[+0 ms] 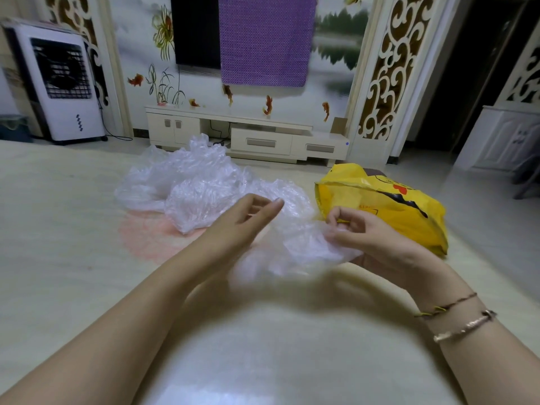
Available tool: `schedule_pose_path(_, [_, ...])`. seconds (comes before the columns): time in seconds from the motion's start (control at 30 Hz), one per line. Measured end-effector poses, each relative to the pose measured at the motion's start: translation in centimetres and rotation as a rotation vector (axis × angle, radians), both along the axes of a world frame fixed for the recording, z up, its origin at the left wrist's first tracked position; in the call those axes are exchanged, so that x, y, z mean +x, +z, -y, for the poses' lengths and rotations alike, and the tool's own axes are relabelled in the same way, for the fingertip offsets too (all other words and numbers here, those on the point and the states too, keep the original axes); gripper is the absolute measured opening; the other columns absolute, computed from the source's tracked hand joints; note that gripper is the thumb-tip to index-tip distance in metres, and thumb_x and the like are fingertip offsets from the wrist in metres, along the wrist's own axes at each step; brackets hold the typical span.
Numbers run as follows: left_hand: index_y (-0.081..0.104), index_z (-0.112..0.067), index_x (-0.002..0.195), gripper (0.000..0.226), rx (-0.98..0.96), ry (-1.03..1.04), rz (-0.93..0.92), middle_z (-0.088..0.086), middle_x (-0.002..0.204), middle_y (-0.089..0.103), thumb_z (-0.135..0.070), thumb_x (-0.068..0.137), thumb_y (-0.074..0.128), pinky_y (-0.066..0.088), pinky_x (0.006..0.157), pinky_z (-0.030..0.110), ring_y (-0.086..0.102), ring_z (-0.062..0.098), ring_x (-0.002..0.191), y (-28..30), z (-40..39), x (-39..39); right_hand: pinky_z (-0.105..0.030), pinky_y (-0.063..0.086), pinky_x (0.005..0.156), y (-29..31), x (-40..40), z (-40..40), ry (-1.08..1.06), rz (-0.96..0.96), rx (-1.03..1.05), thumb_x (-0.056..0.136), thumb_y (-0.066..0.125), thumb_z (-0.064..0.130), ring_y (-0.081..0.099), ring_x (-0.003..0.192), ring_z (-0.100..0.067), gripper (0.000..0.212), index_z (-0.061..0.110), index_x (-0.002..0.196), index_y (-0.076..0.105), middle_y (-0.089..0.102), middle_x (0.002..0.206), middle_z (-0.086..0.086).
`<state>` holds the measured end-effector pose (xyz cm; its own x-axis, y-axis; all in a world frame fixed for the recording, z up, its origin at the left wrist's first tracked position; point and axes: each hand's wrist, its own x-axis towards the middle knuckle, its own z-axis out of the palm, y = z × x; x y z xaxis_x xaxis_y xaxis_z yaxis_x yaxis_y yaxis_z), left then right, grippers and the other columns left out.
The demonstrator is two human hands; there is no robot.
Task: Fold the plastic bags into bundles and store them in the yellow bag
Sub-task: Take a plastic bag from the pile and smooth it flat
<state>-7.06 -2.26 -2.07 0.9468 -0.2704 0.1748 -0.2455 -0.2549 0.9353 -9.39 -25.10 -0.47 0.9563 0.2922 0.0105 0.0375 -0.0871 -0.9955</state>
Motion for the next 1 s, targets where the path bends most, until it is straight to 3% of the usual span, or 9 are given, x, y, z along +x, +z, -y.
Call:
schedule_pose_path(0.1, [0.060, -0.039, 0.116, 0.063, 0.043, -0.204, -0.114, -0.014, 0.110, 0.069, -0.075, 0.064, 0.062, 0.050, 0.094, 0.029, 0.064, 0.003, 0.104, 0.4, 0.4, -0.9, -0.022, 0.054, 0.058, 0.5, -0.3, 0.0, 0.105, -0.019, 0.107, 0.079, 0.069, 0.006, 0.057, 0.070, -0.016, 0.017, 0.012, 0.091, 0.060, 0.059, 0.082, -0.007])
schedule_pose_path(0.3, [0.060, -0.024, 0.118, 0.035, -0.126, -0.213, -0.208, 0.001, 0.080, 0.065, -0.008, 0.087, 0.067, 0.049, 0.059, 0.021, 0.062, 0.011, 0.072, 0.3, 0.8, -1.2, -0.034, 0.052, 0.080, -0.9, 1.4, -0.1, -0.230, 0.056, 0.189, 0.076, 0.079, 0.018, 0.060, 0.093, -0.022, 0.045, 0.014, 0.115, 0.057, 0.063, 0.109, -0.008])
schedule_pose_path(0.43, [0.055, -0.014, 0.123, 0.036, -0.368, 0.044, -0.284, 0.006, 0.081, 0.068, -0.001, 0.091, 0.061, 0.053, 0.053, 0.021, 0.066, 0.010, 0.063, 0.0, 0.7, -0.5, -0.026, 0.042, 0.100, -2.4, 1.5, -0.5, -0.371, 0.660, -0.516, 0.082, 0.070, 0.014, 0.045, 0.122, -0.002, 0.053, 0.028, 0.125, 0.043, 0.046, 0.130, 0.011])
schedule_pose_path(0.57, [0.049, -0.008, 0.125, 0.035, -0.490, 0.196, -0.354, 0.012, 0.091, 0.068, 0.002, 0.093, 0.054, 0.053, 0.050, 0.022, 0.067, 0.014, 0.061, -0.4, 0.4, 0.3, -0.030, 0.026, 0.110, -3.2, 0.8, -1.8, -0.146, 0.937, -0.828, 0.073, 0.070, 0.031, 0.027, 0.138, -0.011, 0.071, 0.029, 0.134, 0.034, 0.030, 0.146, 0.007])
schedule_pose_path(0.67, [0.046, -0.010, 0.125, 0.038, -0.398, 0.233, -0.314, 0.010, 0.086, 0.067, 0.004, 0.091, 0.053, 0.058, 0.056, 0.030, 0.068, 0.015, 0.062, -1.0, 0.4, 0.4, -0.031, 0.033, 0.104, -3.4, 0.5, -3.0, -0.083, 1.036, -0.943, 0.071, 0.073, 0.025, 0.036, 0.129, -0.016, 0.056, 0.029, 0.119, 0.045, 0.040, 0.139, 0.009])
schedule_pose_path(0.73, [0.045, -0.015, 0.127, 0.042, -0.130, 0.283, -0.172, 0.007, 0.094, 0.066, -0.002, 0.089, 0.056, 0.059, 0.069, 0.036, 0.066, 0.017, 0.072, -1.8, 0.3, 0.6, -0.036, 0.042, 0.093, -3.4, 0.6, -3.3, -0.016, 1.081, -0.980, 0.070, 0.072, 0.015, 0.045, 0.113, -0.018, 0.038, 0.024, 0.103, 0.055, 0.054, 0.119, 0.010])
schedule_pose_path(0.83, [0.048, -0.025, 0.123, 0.044, 0.271, 0.348, 0.150, -0.005, 0.110, 0.054, -0.010, 0.084, 0.062, 0.045, 0.076, 0.024, 0.053, 0.016, 0.093, -2.0, 0.1, 0.6, -0.036, 0.044, 0.079, -3.5, 0.6, -3.0, 0.058, 1.030, -0.987, 0.071, 0.067, 0.011, 0.048, 0.093, -0.015, 0.024, 0.021, 0.093, 0.062, 0.060, 0.093, 0.011])
schedule_pose_path(0.93, [0.063, -0.024, 0.098, 0.028, 0.179, 0.227, 0.232, -0.011, 0.096, 0.065, -0.002, 0.082, 0.059, 0.038, 0.069, 0.010, 0.052, 0.011, 0.089, -1.2, 0.1, 0.2, -0.032, 0.042, 0.077, -3.7, 0.5, -2.8, 0.092, 0.870, -0.909, 0.071, 0.059, 0.013, 0.048, 0.087, -0.015, 0.022, 0.020, 0.090, 0.065, 0.061, 0.088, 0.010])
schedule_pose_path(1.0, [0.064, -0.019, 0.093, 0.021, 0.143, 0.097, 0.104, -0.007, 0.079, 0.072, -0.002, 0.085, 0.056, 0.040, 0.060, 0.016, 0.054, 0.011, 0.071, -0.7, 0.3, -0.1, -0.027, 0.042, 0.078, -3.9, 0.5, -2.7, 0.088, 0.750, -0.804, 0.073, 0.057, 0.016, 0.051, 0.088, -0.013, 0.020, 0.020, 0.089, 0.068, 0.063, 0.089, 0.013])
